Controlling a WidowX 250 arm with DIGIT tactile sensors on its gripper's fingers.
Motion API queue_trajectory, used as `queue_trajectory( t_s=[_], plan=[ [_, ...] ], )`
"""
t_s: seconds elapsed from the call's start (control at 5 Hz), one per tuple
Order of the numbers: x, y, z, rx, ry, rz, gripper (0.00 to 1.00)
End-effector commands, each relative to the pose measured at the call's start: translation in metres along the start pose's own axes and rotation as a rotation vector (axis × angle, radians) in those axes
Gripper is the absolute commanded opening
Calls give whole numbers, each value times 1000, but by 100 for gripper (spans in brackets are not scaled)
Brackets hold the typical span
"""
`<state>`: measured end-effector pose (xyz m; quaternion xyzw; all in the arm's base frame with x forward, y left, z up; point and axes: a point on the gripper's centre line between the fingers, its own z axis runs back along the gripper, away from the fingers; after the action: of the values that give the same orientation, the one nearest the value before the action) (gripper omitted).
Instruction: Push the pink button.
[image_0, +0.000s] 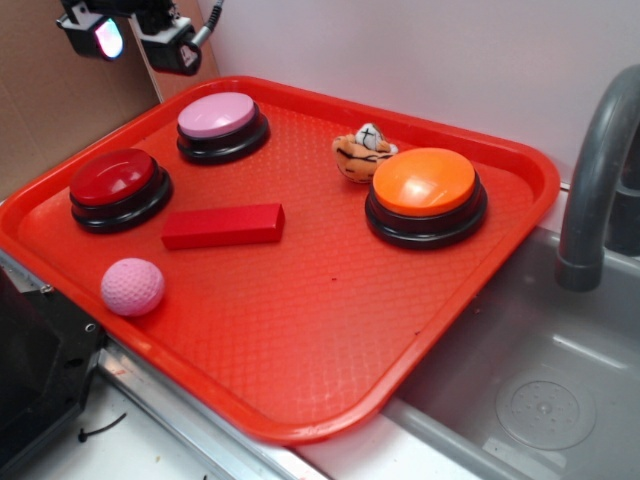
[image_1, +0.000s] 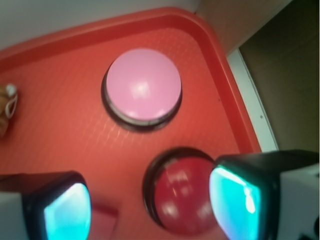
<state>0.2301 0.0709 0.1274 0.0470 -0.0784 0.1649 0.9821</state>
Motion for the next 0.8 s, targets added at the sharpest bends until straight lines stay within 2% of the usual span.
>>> queue_trajectory(
  t_s=[0.0, 0.2, 0.4, 0.6],
  plan=[
    [30, 26, -32, -69, -17, 139, 100],
    [35, 23, -56, -53, -1, 164, 100],
    [42, 18, -68, -44, -29, 161, 100],
    [45, 18, -74, -72, -27, 138, 100]
  ],
)
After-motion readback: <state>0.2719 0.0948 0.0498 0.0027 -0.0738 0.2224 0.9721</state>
